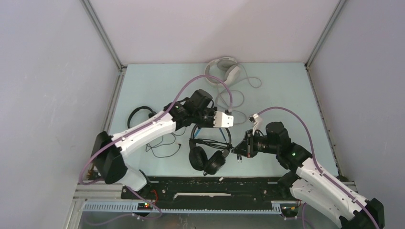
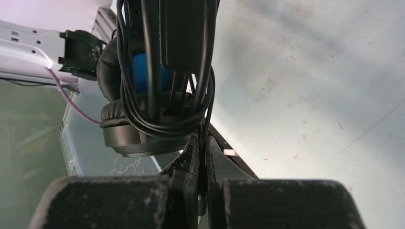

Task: Wrap the headphones
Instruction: Wrap the headphones cable around the headphones, then place the headphones at the center of the board.

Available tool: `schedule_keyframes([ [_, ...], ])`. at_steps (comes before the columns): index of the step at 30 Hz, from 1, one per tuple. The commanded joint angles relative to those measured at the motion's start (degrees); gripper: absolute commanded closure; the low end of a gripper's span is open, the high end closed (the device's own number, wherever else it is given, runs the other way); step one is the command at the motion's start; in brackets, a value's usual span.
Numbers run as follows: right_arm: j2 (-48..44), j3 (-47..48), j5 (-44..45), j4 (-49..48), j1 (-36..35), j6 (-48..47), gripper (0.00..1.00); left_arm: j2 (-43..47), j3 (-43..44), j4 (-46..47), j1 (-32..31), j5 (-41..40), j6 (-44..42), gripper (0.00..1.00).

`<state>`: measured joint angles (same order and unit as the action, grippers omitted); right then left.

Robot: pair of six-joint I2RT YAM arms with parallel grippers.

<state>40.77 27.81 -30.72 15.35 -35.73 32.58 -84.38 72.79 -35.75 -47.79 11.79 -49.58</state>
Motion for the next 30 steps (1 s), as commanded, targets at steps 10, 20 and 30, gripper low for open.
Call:
schedule_keyframes([
  [10, 1.7, -10.4, 2.7, -10.6, 5.7, -3.5, 1.00, -12.5, 0.9, 0.8, -2.0, -8.6, -9.4, 0.98],
  [20, 3.6, -16.8, 4.8, -19.8, 5.8, -2.8, 1.00, -18.9, 0.8, 9.3, -5.5, -12.8, -6.3, 0.80],
  [30, 6.9, -15.7, 7.7, -19.9, 5.8, -1.7, 1.00, -15.8, -2.3, 18.1, -6.6, -9.0, -3.7, 0.50],
])
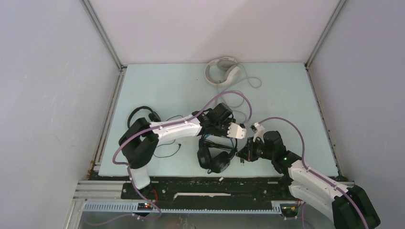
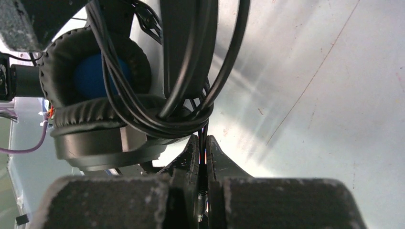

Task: Wrap the headphones
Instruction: Place the headphones at the center of the board.

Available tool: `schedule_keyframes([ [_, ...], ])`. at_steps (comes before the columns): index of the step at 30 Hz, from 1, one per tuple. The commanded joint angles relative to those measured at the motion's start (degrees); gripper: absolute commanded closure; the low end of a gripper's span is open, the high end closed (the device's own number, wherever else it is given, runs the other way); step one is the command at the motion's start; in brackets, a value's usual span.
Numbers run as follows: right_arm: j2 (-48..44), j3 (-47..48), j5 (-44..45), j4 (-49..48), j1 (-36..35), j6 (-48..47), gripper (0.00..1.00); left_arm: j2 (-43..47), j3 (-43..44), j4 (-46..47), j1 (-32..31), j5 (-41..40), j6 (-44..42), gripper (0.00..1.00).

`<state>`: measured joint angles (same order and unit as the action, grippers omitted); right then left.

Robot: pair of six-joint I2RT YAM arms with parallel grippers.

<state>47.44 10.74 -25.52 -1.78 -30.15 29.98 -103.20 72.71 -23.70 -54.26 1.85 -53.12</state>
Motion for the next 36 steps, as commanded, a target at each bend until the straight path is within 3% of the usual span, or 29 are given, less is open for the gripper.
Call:
schedule_keyframes([
  [1, 0.4, 1.5, 3.1, -2.5, 0.3, 1.3, 1.00, 3.5, -2.6, 6.7, -0.2, 1.5, 0.1, 0.48],
  [7, 0.5, 1.7, 5.4, -1.8, 0.5, 3.5, 0.95, 5.0, -5.1, 9.0, -0.8, 4.7, 2.6, 0.37],
  [17, 0.4, 4.5, 10.5, 5.7, 0.6, 5.7, 0.85, 12.4, -10.5, 15.3, -1.8, 7.8, 10.5, 0.35],
  [26, -7.0, 8.7, 18.9, 18.5, 0.7, 6.7, 0.73, 23.9, -11.8, 16.1, -1.8, 1.2, 21.6, 0.23],
  [28, -8.9, 10.8, 19.6, 21.2, 0.8, 7.4, 0.73, 27.5, -12.9, 16.4, -1.7, -1.5, 24.9, 0.16],
  [29, -9.8, 11.5, 19.7, 21.8, 0.8, 7.8, 0.73, 29.3, -13.7, 16.6, -1.7, -3.3, 25.7, 0.06],
  [30, -10.5, 13.0, 19.7, 21.9, 0.7, 8.3, 0.72, 31.3, -14.6, 17.1, -1.7, -6.0, 26.9, 0.01],
  [33, -10.4, 16.2, 20.1, 18.9, 0.8, 9.7, 0.66, 37.1, -15.9, 17.7, -1.7, -17.1, 34.7, 0.00],
  [36, -5.8, 19.5, 22.2, 13.0, 0.8, 9.7, 0.55, 39.4, -13.2, 10.7, -1.7, -32.7, 42.5, 0.00],
])
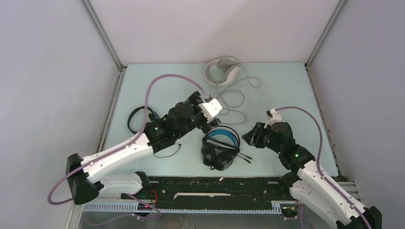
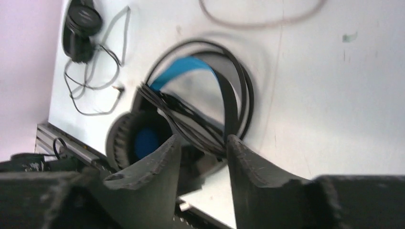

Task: Wrap the headphones
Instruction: Place the headphones at the center of the board, then pick up the headphones from the corner of the board.

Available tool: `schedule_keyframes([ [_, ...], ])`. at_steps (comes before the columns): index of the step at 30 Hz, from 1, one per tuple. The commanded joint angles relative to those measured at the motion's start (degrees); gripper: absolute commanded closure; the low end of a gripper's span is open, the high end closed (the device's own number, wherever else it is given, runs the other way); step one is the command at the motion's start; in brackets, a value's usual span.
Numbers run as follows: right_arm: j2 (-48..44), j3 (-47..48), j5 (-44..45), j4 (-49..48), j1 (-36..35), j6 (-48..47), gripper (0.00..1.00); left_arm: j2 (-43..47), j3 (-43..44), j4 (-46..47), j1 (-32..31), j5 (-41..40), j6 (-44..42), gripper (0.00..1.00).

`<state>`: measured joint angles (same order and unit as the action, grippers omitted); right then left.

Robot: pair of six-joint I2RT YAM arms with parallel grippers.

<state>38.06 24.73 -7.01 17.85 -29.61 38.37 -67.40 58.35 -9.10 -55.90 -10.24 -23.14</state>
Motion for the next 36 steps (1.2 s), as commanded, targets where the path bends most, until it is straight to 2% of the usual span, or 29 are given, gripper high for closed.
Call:
schedule_keyframes([
  [1, 6.4, 7.1, 5.1, -7.9, 0.2, 1.0, 0.53, 4.1, 2.1, -6.1, 0.2, -24.1, 15.2, 0.00],
  [3, 12.9, 11.5, 6.9, -9.7, 0.3, 0.6, 0.43, 5.4, 2.9, -13.5, 0.5, -27.0, 17.3, 0.00],
  [5, 19.9, 15.9, 7.0, -12.6, 0.3, -1.4, 0.37, 7.5, 1.2, -16.7, 0.5, -29.7, 18.4, 0.00],
  [8, 32.1, 24.9, 9.2, -12.3, 0.8, -4.4, 0.36, 12.3, -3.4, -19.6, 0.5, -32.5, 20.6, 0.00],
  [12, 44.3, 35.4, 13.2, -12.1, 1.5, -2.4, 0.35, 19.7, -8.5, -23.1, 0.5, -29.0, 22.7, 0.00],
  [16, 54.7, 43.8, 13.4, -16.9, 4.0, 0.1, 0.33, 26.8, -12.9, -22.7, 0.4, -28.8, 22.8, 0.00],
  [18, 59.6, 48.3, 5.2, -22.6, 6.1, -7.4, 0.33, 28.8, -13.4, -22.5, 0.4, -28.9, 22.7, 0.00],
  [21, 65.6, 56.0, -5.7, -21.3, 8.7, -23.3, 0.34, 31.1, -13.3, -21.3, 0.4, -28.6, 22.2, 0.00],
  [23, 69.4, 61.1, -7.2, -16.4, 9.8, -35.8, 0.34, 32.2, -13.5, -20.9, 0.4, -28.1, 21.9, 0.00],
  [26, 75.5, 71.5, -1.0, -8.1, 10.8, -41.9, 0.33, 33.2, -14.2, -20.1, 0.4, -27.1, 21.7, 0.00],
  [29, 84.9, 87.9, 8.6, 3.3, 11.5, -35.3, 0.33, 32.6, -14.2, -19.7, 0.4, -24.9, 21.4, 0.00],
  [31, 90.4, 97.3, 11.9, 9.1, 11.5, -28.7, 0.33, 31.5, -13.7, -20.0, 0.4, -24.3, 21.2, 0.00],
  [33, 93.9, 102.8, 12.7, 11.6, 11.4, -22.0, 0.31, 30.2, -13.2, -20.6, 0.4, -24.4, 21.2, 0.00],
  [36, 95.0, 102.2, 15.9, 9.5, 11.4, -11.3, 0.24, 28.6, -12.7, -21.3, 0.5, -24.6, 21.1, 0.00],
])
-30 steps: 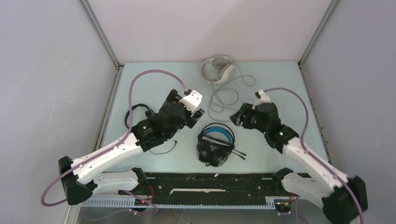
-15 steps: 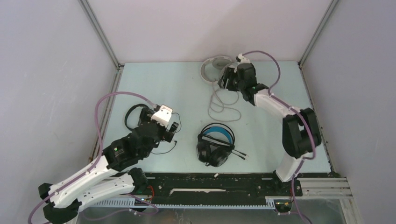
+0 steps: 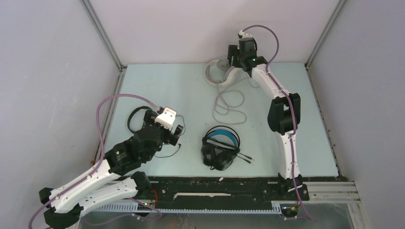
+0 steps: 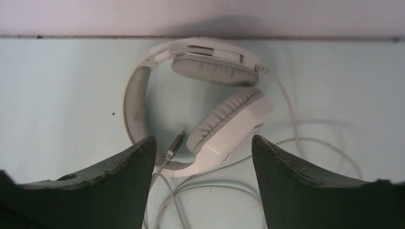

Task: Wrap the headphones
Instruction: Pick up the headphones from the corner of the board.

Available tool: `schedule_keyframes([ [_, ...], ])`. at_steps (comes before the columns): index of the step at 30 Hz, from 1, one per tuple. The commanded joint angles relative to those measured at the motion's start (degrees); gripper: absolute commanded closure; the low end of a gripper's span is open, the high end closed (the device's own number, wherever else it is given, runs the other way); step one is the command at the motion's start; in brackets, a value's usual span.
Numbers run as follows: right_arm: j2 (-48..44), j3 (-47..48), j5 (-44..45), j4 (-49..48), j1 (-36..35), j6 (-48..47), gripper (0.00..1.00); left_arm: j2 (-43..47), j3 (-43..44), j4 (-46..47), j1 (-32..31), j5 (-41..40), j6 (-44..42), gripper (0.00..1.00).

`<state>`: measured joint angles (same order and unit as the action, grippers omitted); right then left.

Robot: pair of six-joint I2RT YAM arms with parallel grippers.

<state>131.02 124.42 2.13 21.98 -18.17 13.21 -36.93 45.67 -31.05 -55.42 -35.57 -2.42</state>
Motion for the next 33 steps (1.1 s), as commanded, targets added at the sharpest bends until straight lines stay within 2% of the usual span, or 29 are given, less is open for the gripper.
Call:
schedule_keyframes([
  [1, 1.9, 1.6, 7.1, 3.9, -0.1, 17.5, 0.23, -2.3, 0.1, 0.4, 0.0, 0.6, 0.4, 0.00],
  [4, 2.3, 1.4, 10.2, 2.7, -0.6, 25.7, 0.22, -2.8, 0.1, 0.0, 0.0, 0.5, 0.4, 0.00],
  [8, 4.2, 2.5, 13.1, 0.6, -1.9, 30.9, 0.13, -2.7, -0.1, 0.2, 0.0, 0.0, 0.3, 0.00],
  [13, 7.0, 4.5, 14.1, 2.6, -1.6, 38.8, 0.13, -2.2, -0.2, 0.1, 0.1, -0.4, 0.2, 0.00],
  [18, 8.9, 5.9, 16.9, 4.6, -1.9, 41.3, 0.13, -1.9, -0.2, 0.0, 0.2, -0.7, 0.0, 0.00],
  [22, 11.2, 6.2, 14.7, 1.2, -1.2, 41.4, 0.11, -1.7, -0.3, -0.1, 0.2, -0.7, 0.0, 0.00],
  [27, 14.8, 8.6, 13.2, 2.9, -0.4, 42.4, 0.15, -1.9, -0.2, -0.6, 0.3, -1.0, -0.1, 0.00],
  [33, 14.5, 7.3, 13.9, 3.4, 0.2, 42.4, 0.21, -2.4, 0.2, -1.2, 0.5, -1.5, -0.1, 0.00],
])
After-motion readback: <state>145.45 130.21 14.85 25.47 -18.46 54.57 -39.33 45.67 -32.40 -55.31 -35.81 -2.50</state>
